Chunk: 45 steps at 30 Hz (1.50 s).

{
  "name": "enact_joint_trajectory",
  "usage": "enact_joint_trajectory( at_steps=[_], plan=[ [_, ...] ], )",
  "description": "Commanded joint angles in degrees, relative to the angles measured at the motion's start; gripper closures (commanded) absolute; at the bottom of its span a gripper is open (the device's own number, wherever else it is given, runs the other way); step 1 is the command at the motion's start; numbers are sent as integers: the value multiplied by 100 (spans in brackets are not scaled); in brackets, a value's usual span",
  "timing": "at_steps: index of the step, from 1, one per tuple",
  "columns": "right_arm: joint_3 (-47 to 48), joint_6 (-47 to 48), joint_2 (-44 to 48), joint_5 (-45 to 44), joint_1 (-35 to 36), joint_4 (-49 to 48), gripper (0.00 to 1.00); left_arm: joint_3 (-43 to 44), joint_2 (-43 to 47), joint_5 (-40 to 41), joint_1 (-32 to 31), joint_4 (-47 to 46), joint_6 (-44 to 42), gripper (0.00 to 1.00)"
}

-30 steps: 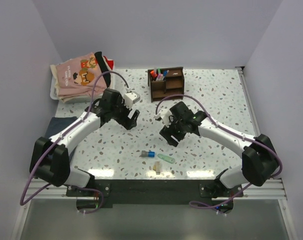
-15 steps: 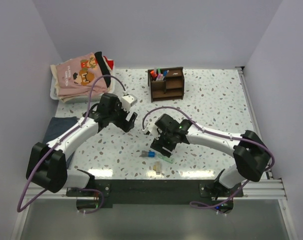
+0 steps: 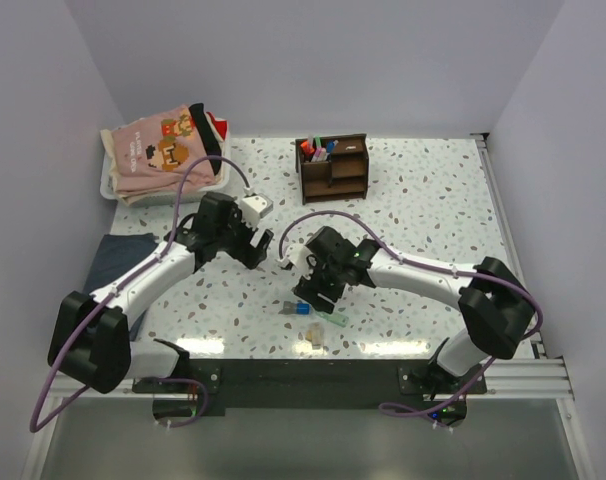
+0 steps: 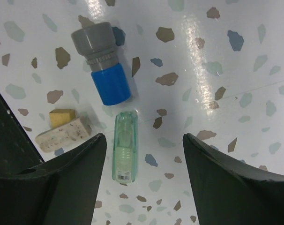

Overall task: Sort the stationery into containers
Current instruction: Pick up the stationery from the center of the board.

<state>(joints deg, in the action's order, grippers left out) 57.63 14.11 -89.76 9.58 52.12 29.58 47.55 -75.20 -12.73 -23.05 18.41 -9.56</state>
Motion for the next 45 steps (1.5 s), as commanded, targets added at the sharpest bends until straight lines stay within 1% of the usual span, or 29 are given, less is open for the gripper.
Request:
enact_joint_trajectory(
  at_steps=[1,9,18,27,30,35,36,37,39,40,42,43,44,45],
  plan=[
    [100,364,-86,456,44,-479,30,-44,172,157,-33,-268,51,7],
    [12,610,-262,763,114,-901,30,-158,251,306,-33,-312,130,7],
    [-129,646,-367,835,220,-1130,31,-352,330,790,-7,-488,305,8],
    [-208,681,-543,782,290,-1279,31,-255,313,781,64,-453,420,9],
    [-217,698,-648,747,316,-1385,32,-255,304,658,151,-409,525,9],
    [-225,751,-701,703,343,-1464,39,-246,243,140,406,-347,701,10],
    [-234,769,-701,677,360,-1490,42,-237,225,96,415,-339,710,10],
    [-260,812,-719,642,360,-1482,48,-229,199,8,415,-347,719,11],
    [-261,900,-701,554,387,-1421,53,-185,172,-141,424,-321,702,12],
    [-252,1005,-640,527,387,-1368,60,-159,146,-438,424,-304,667,13],
    [-165,1129,-526,413,387,-1105,64,-79,111,-895,450,-251,535,18],
    [-129,1286,-378,273,387,-1026,68,-70,58,-1542,459,-259,473,21],
    [-103,1366,-298,220,387,-825,70,-36,-3,-1922,468,-233,316,24],
    [-42,1427,-219,219,387,-718,72,-9,-73,-2518,468,-181,219,31]
  ],
)
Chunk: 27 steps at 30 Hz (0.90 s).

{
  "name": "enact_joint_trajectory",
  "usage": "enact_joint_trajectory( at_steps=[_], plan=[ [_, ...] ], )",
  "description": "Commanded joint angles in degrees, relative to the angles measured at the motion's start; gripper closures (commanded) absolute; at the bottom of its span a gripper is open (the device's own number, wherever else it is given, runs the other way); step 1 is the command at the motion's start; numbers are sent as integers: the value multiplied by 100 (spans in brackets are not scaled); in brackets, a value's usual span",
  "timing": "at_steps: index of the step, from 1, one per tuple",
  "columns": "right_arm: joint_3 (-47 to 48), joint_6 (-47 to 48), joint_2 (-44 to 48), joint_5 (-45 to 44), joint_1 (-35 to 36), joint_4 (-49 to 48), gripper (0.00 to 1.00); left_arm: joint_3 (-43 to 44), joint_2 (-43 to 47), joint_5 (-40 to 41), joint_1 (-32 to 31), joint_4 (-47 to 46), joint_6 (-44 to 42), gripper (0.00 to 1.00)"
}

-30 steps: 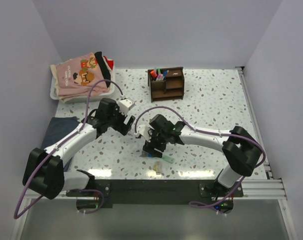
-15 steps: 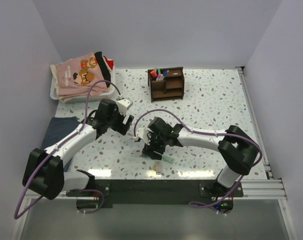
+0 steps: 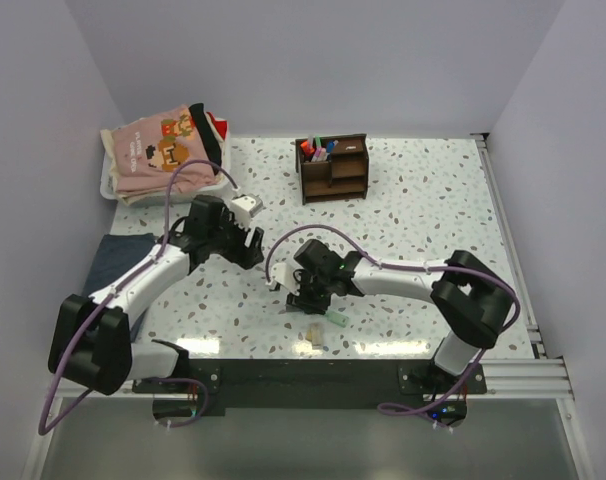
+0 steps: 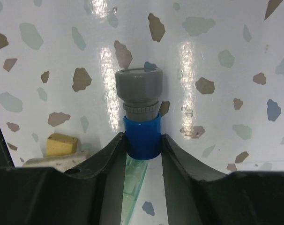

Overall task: Sort the stationery into containers
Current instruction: Pick up the stationery from the center of the board.

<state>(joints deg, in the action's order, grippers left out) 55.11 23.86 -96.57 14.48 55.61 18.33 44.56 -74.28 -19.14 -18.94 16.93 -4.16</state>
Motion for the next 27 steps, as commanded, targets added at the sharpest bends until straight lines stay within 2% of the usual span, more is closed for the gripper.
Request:
enact_joint_trajectory(
  at_steps=[1,2,3,5,6,8,9,12,17,21,27],
  plan=[
    [237,592,595,-410,28,496,73,334,-322,-2118,74,3,-383,34],
    [272,663,631,-481,20,679,74,343,-420,-2356,75,-14,-427,38],
    [324,725,675,-568,11,751,76,352,-525,-2784,83,-32,-453,50],
    [360,866,797,-736,-59,926,77,457,-876,-3130,92,-93,-410,68],
    [386,936,833,-771,-77,971,77,492,-999,-3471,92,-128,-392,84],
    [377,1086,929,-920,-95,1006,78,641,-1360,-3798,92,-155,-366,97],
    [377,1156,939,-938,-103,1024,78,694,-1578,-4104,92,-163,-375,100],
    [404,1244,904,-1017,-103,1059,78,949,-1983,-4798,92,38,-515,100],
    [378,1367,746,-1289,-103,901,79,1590,-2661,-5433,-30,1276,-1463,100],
    [351,1350,658,-1342,-165,804,80,1828,-3039,-5530,-127,1769,-1815,100],
    [386,1174,605,-1360,-174,628,79,1960,-3355,-5513,-207,1805,-1754,100]
  ],
)
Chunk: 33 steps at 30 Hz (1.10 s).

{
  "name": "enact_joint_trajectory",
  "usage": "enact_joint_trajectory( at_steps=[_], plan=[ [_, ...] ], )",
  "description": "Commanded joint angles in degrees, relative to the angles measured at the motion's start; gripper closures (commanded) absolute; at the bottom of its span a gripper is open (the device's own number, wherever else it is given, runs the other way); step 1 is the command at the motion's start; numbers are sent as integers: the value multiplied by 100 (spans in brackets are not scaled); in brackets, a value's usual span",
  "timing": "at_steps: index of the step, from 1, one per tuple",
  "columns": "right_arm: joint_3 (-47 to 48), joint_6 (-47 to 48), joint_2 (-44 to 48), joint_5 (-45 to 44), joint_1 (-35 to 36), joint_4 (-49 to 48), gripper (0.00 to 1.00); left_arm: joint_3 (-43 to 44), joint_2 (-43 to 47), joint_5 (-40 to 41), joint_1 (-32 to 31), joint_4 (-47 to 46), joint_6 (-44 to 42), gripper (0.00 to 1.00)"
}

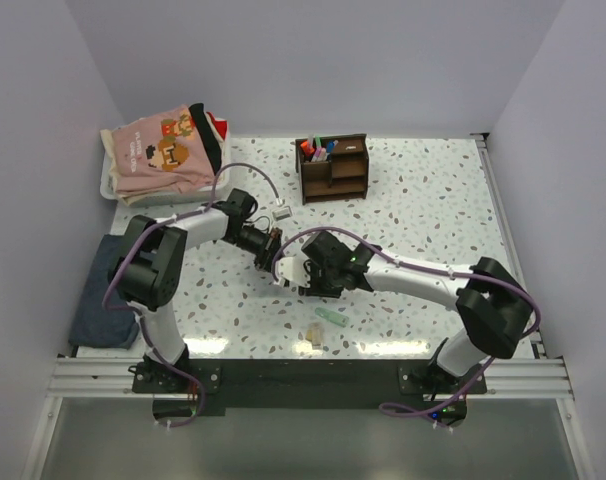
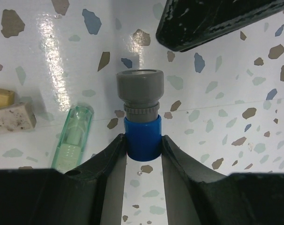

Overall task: Sort the stationery into containers
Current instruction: Pick up the stationery from the center of the board.

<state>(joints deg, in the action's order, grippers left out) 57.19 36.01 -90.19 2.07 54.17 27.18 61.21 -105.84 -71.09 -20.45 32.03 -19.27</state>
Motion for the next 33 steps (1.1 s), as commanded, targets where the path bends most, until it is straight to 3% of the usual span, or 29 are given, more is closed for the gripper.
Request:
enact_joint_trajectory(
  at_steps=[1,9,33],
  plan=[
    [196,-41,-60,-119,-30,-283,79,338,-252,-326,-73,365,-323,100],
    [495,-24,-236,-110,-12,-380,79,567,-577,-283,-126,620,-455,100],
    [1013,-393,-209,707,-21,-274,79,735,-1167,113,-153,181,125,100]
  ],
)
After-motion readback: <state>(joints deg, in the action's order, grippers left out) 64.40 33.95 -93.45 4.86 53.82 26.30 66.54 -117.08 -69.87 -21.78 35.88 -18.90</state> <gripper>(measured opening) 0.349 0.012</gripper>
